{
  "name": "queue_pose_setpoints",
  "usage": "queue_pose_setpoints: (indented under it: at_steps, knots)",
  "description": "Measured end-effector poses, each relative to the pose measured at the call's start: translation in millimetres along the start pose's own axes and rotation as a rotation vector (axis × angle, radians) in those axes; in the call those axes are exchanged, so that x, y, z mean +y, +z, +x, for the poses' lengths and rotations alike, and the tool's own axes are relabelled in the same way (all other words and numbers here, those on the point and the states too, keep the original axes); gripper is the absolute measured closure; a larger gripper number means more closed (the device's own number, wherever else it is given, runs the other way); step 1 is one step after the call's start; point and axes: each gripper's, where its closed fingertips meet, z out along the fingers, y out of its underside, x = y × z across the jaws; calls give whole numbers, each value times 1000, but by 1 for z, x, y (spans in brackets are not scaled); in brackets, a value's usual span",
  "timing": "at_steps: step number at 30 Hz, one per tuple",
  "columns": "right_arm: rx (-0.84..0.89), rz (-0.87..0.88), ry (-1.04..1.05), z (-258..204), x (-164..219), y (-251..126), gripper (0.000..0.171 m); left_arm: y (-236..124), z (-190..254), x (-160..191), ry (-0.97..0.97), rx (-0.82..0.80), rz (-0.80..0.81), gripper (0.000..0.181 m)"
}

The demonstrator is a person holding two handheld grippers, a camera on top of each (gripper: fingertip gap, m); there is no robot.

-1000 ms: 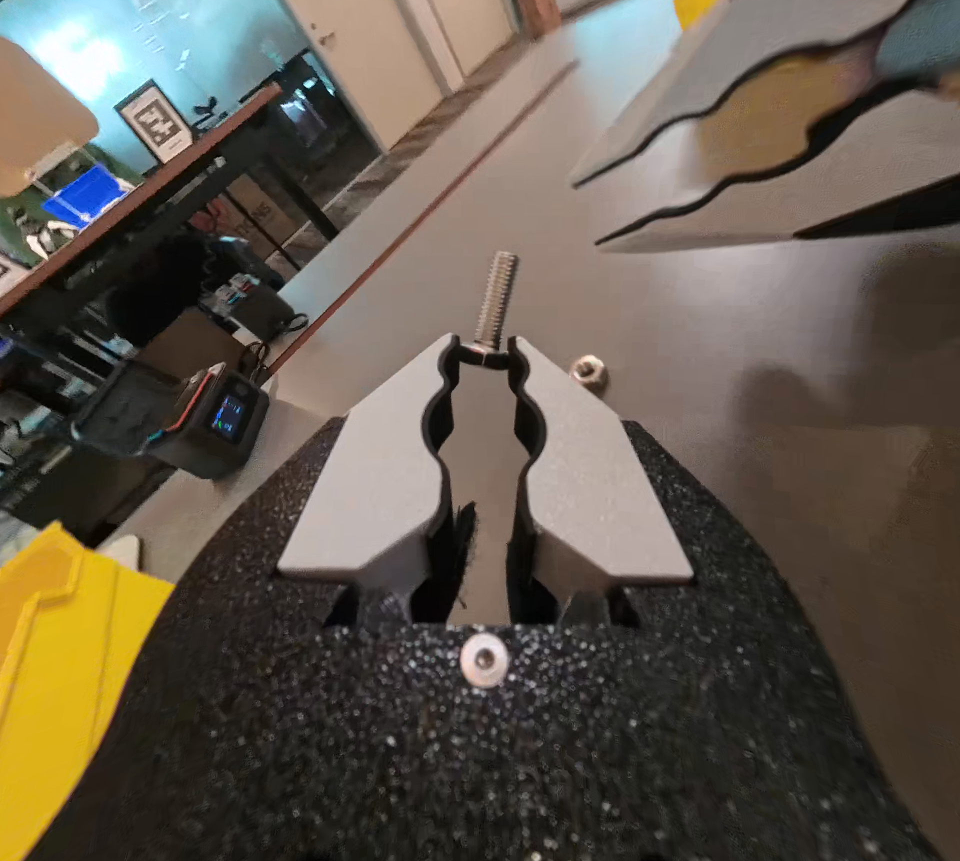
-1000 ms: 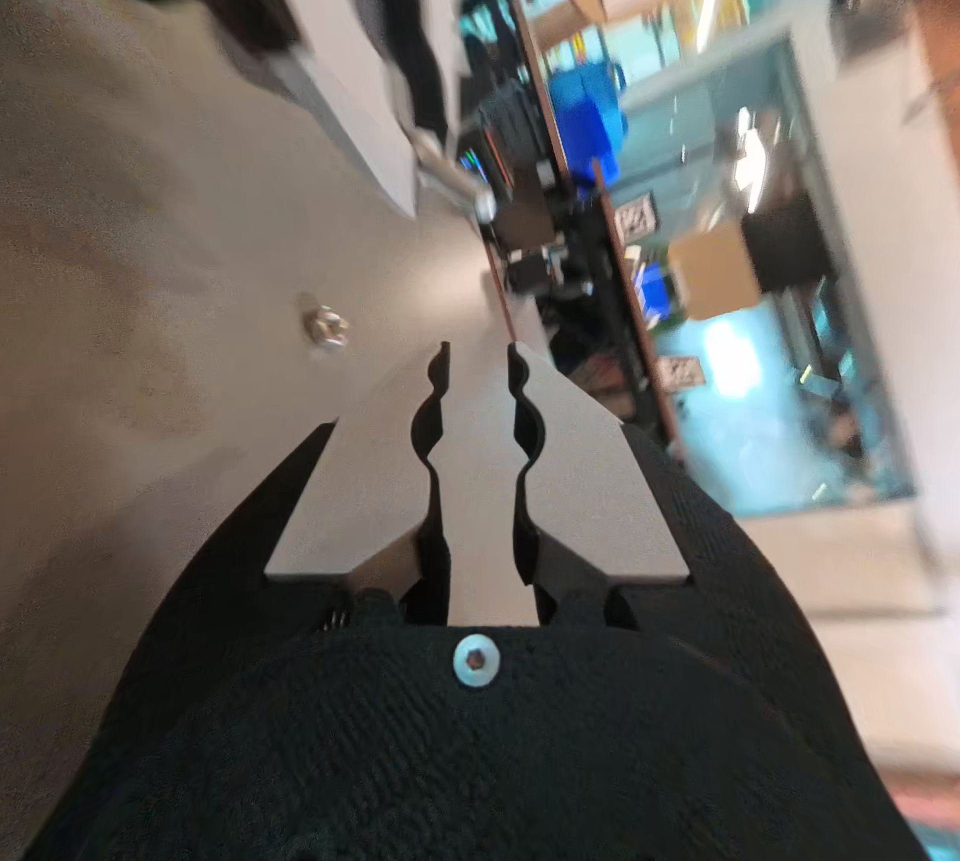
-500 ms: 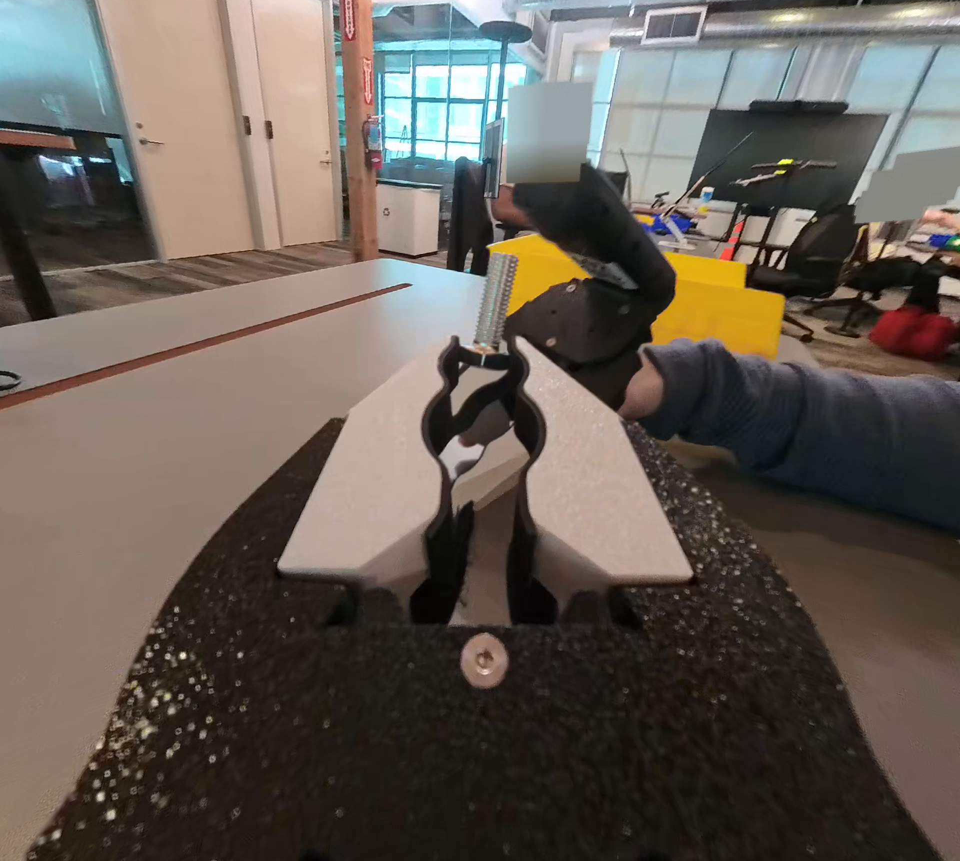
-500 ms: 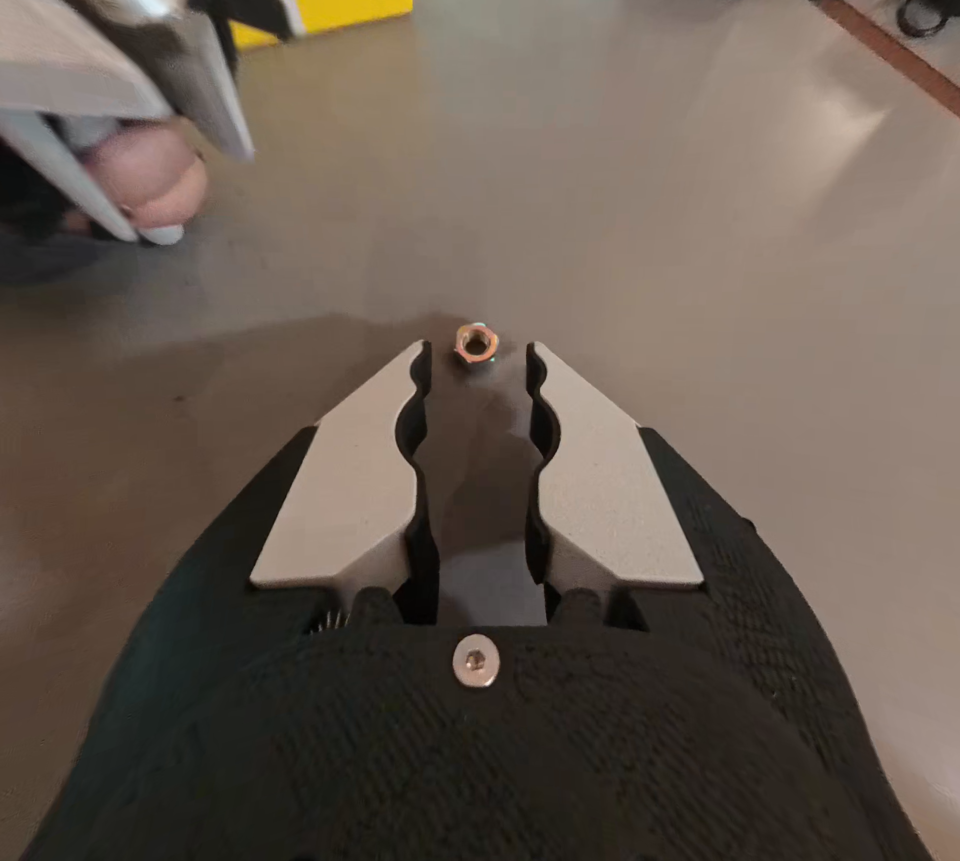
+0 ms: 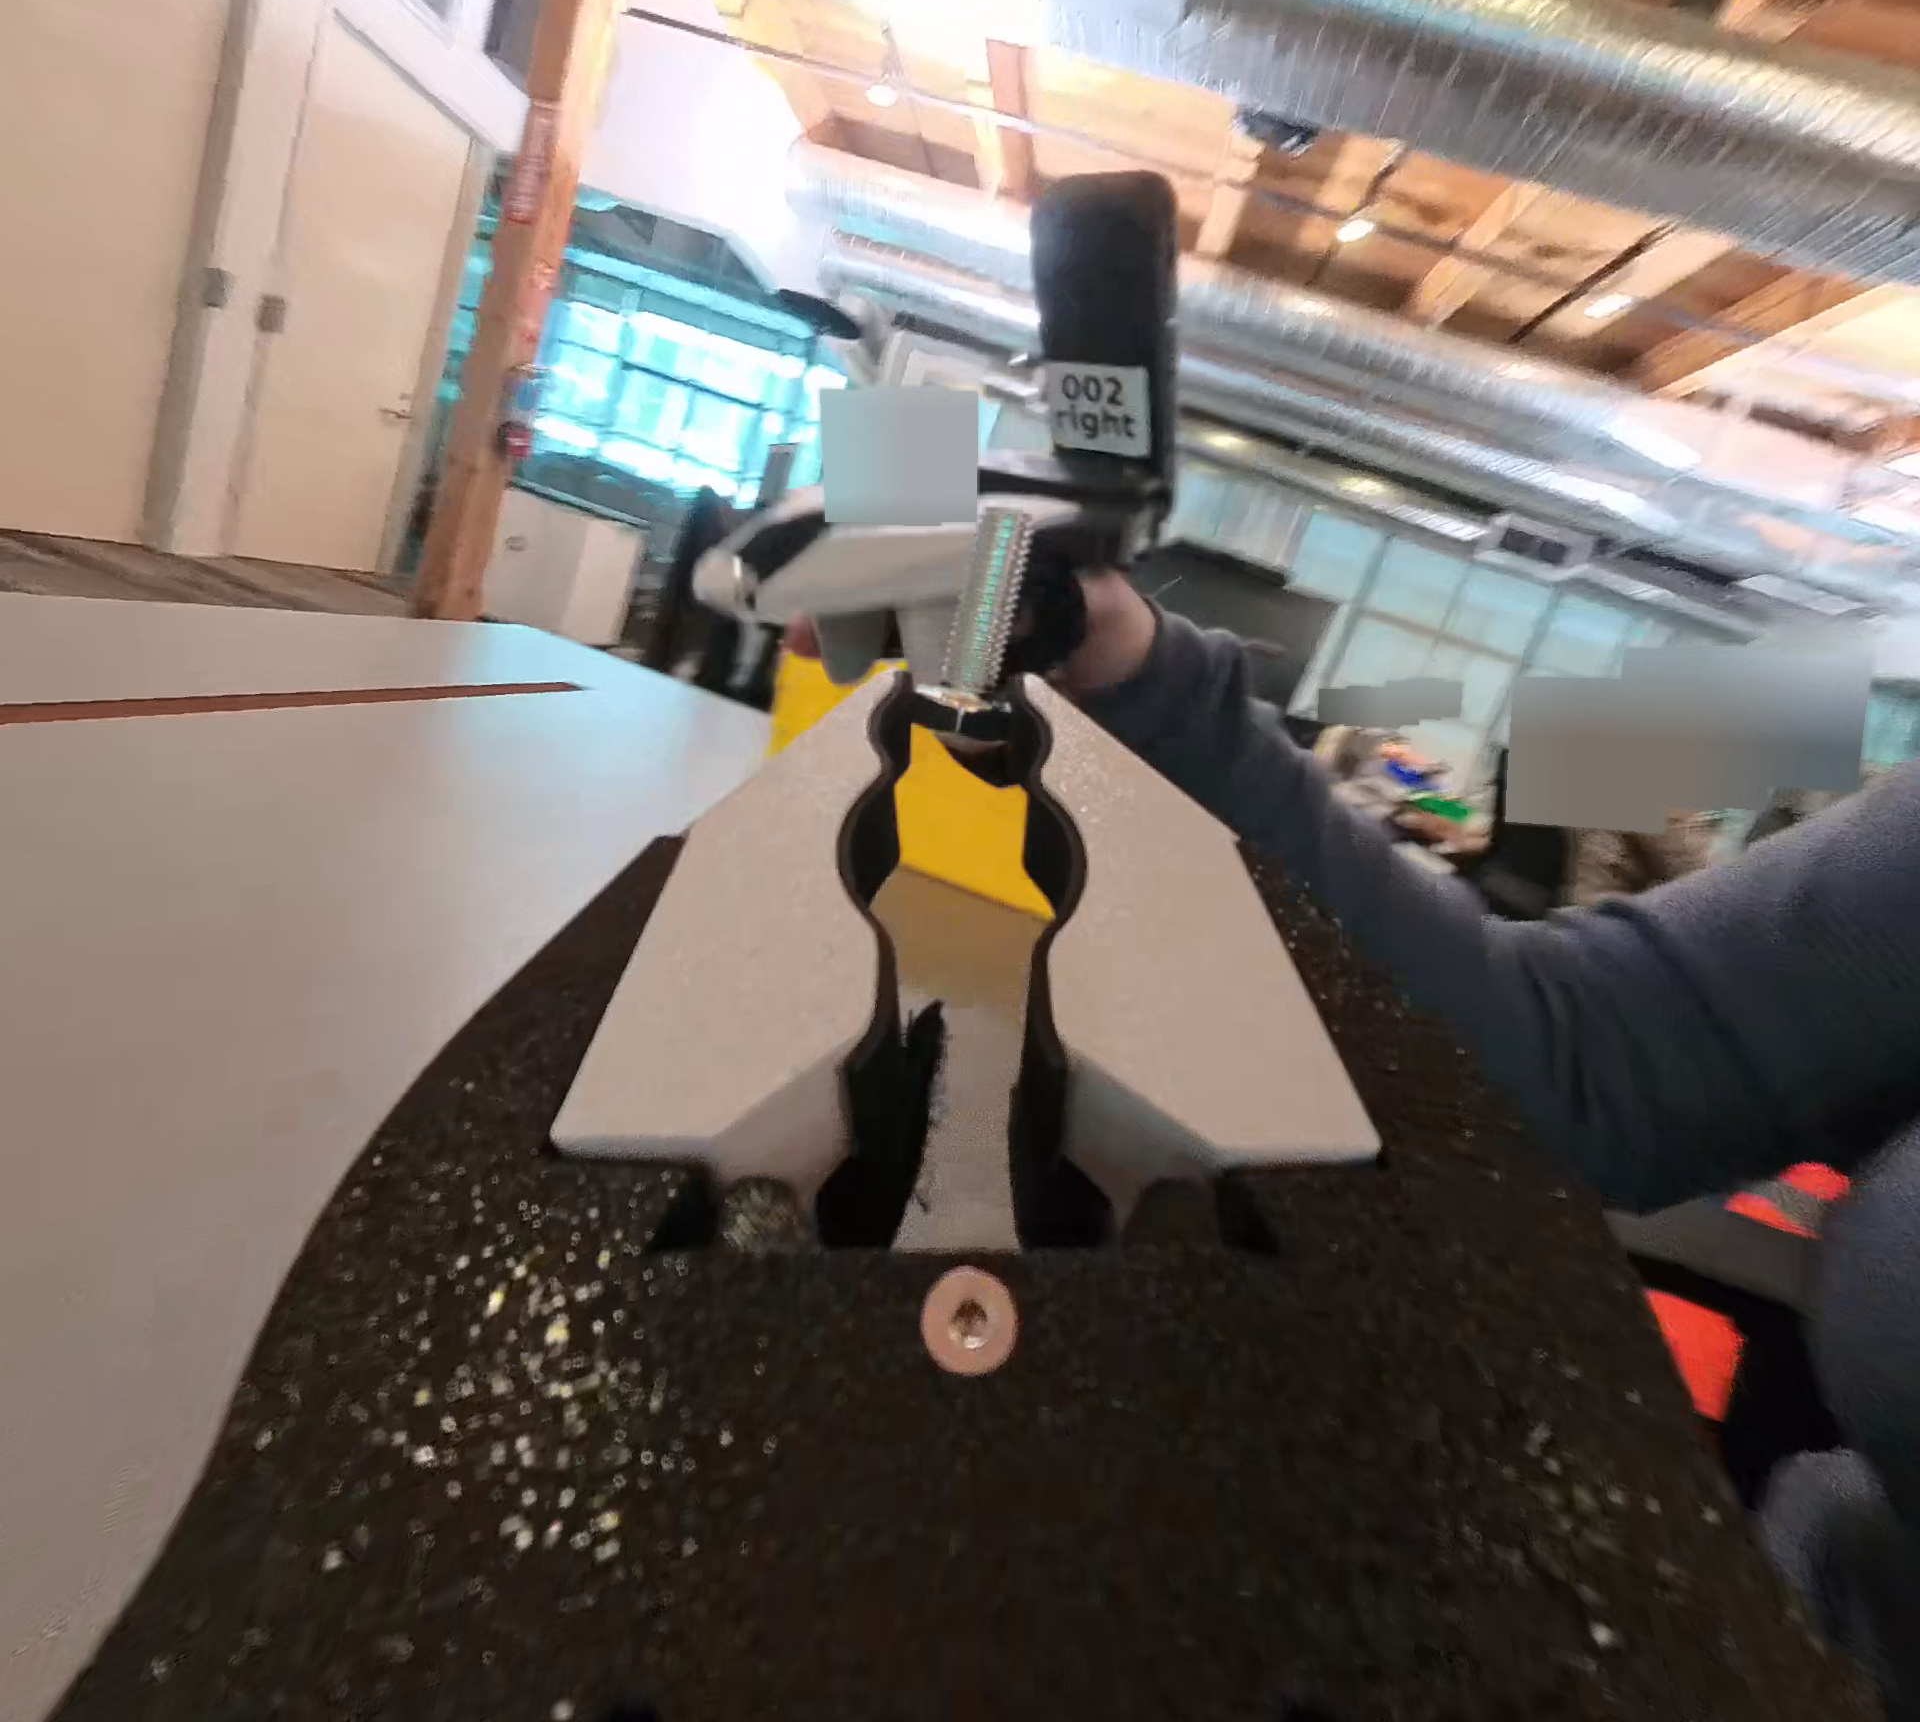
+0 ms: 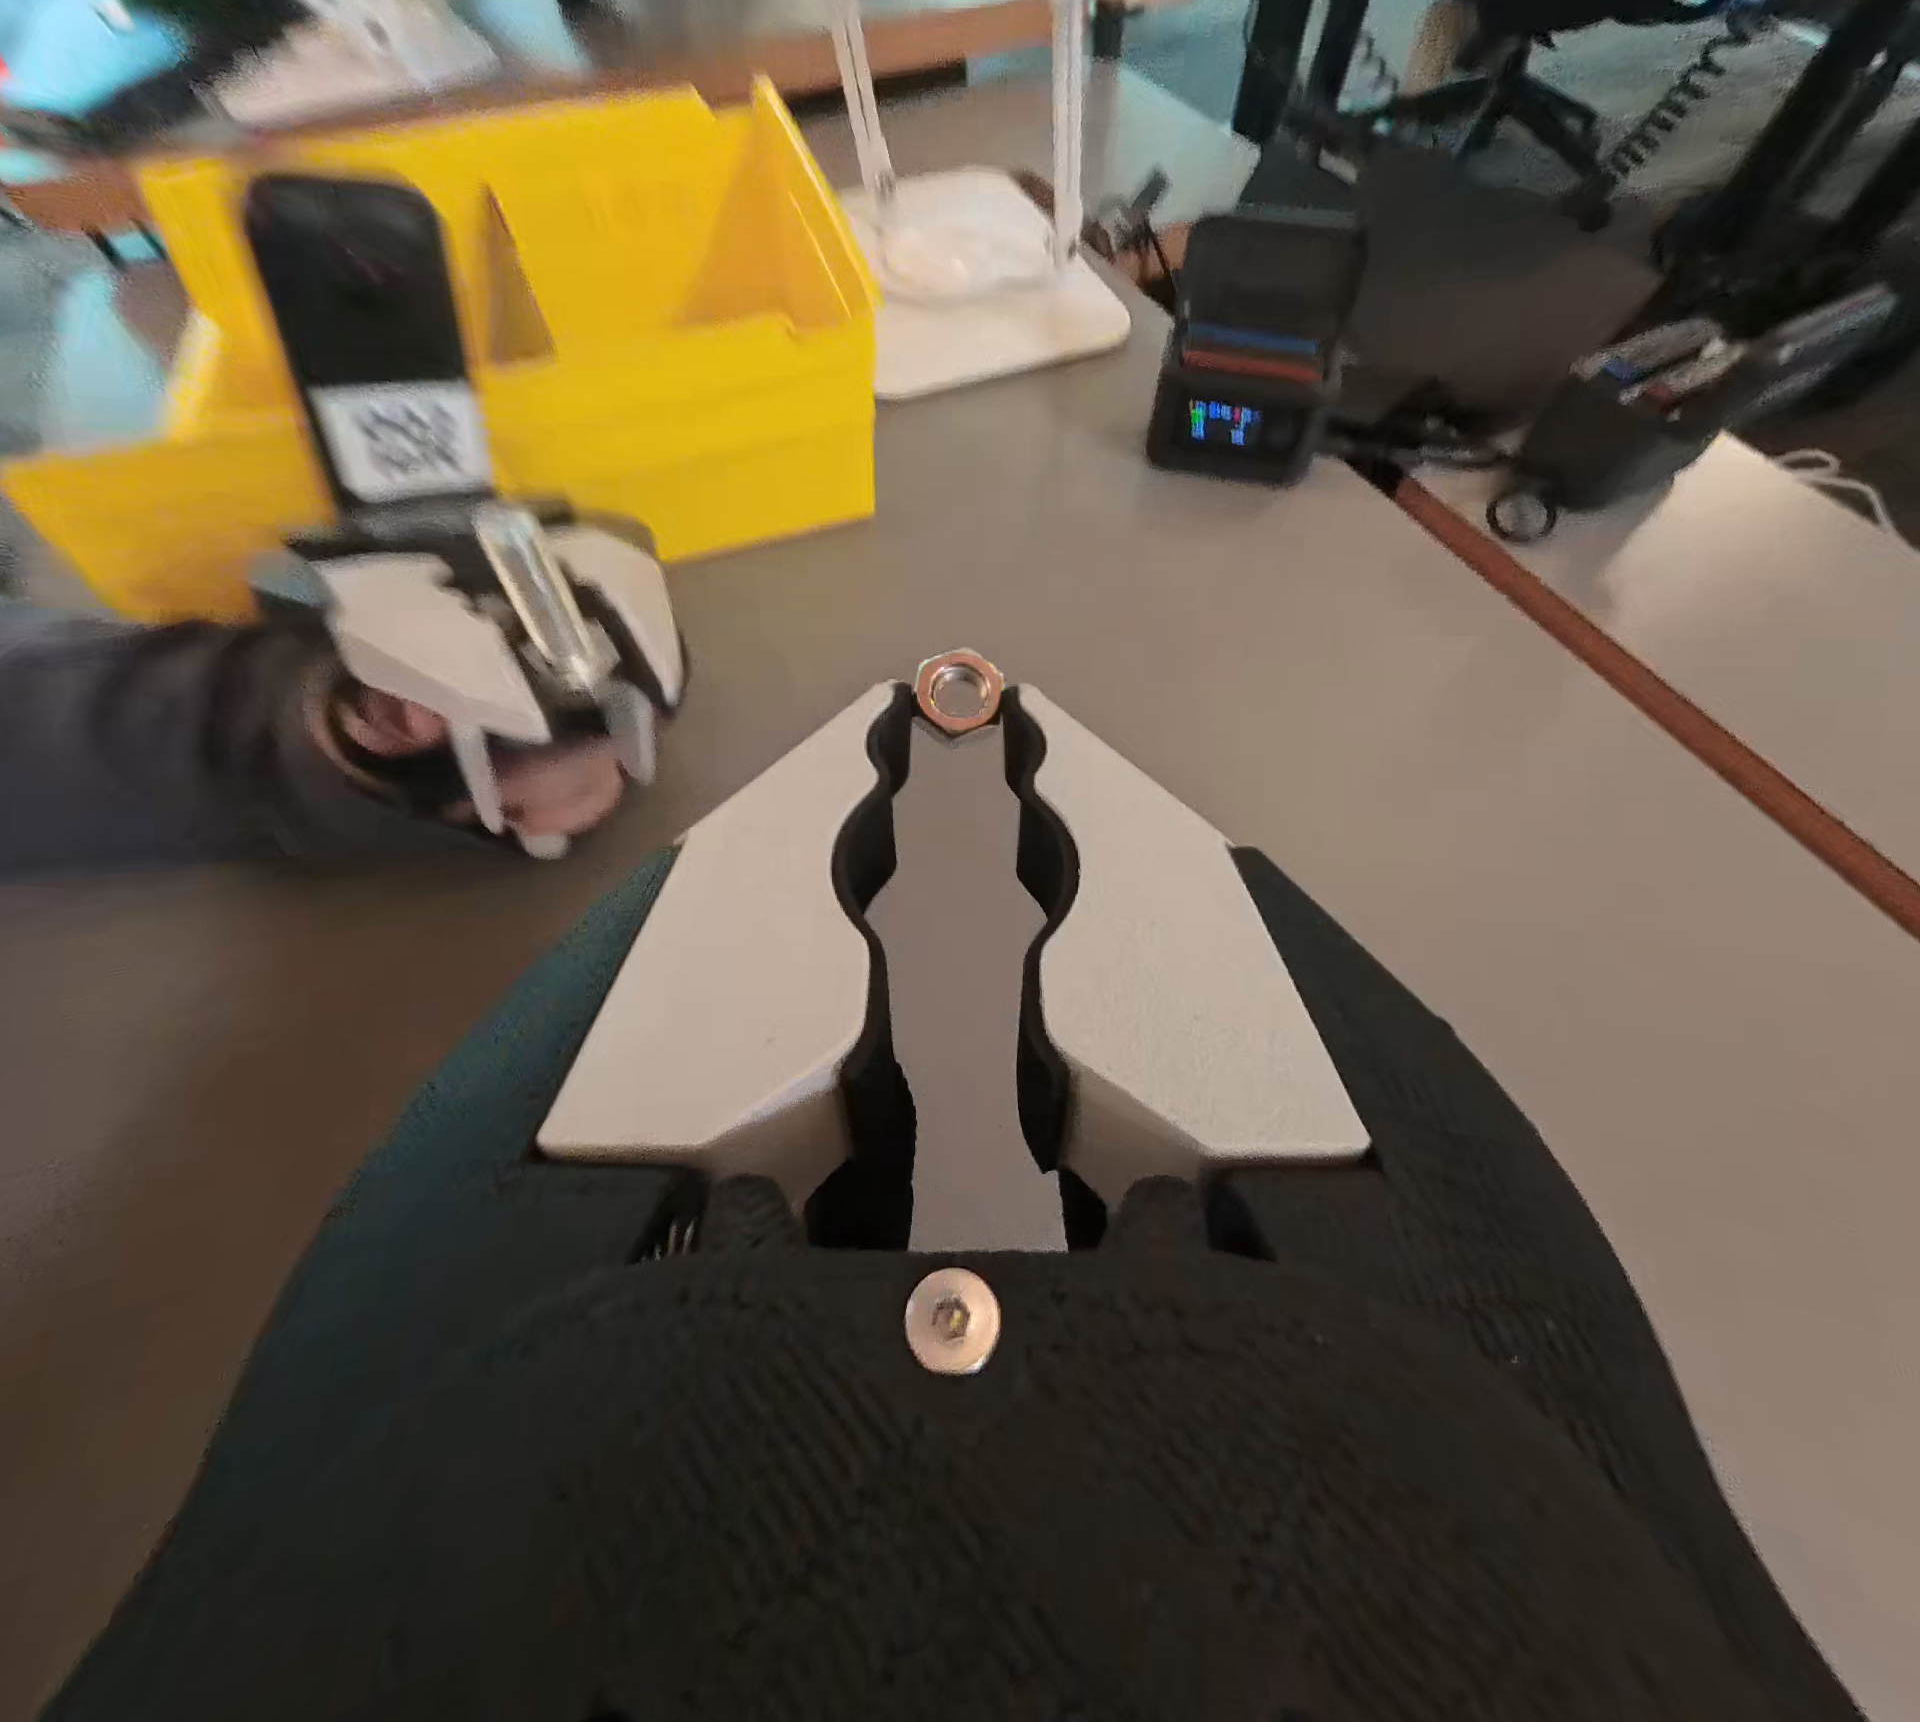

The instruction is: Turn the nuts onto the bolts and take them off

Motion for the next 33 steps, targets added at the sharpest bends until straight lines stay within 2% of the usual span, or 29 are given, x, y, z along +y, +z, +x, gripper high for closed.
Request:
queue_pose_setpoints:
  at_steps: [1,3,5,11,16,25,31,33]
  knots:
    - [-38,41,14,-6,-13,-9,155,1,6,1,-53,58,8,166]
    - [-184,129,12,-33,-34,-23,155,5,10,5,-93,95,-8,165]
    - [-308,134,-7,-57,-42,-34,155,7,13,10,-53,95,-35,166]
    - [-376,-50,-113,-87,-19,-31,155,12,21,22,6,116,-108,166]
    - [-345,-113,-101,-85,-11,-31,155,13,21,26,31,102,-134,166]
    - [-130,-297,-109,-77,1,-31,155,16,16,37,101,35,-211,166]
    - [-107,-327,-147,-81,3,-30,154,15,20,34,96,62,-196,166]
    - [-98,-367,-173,-80,9,-27,148,16,20,36,105,61,-205,166]
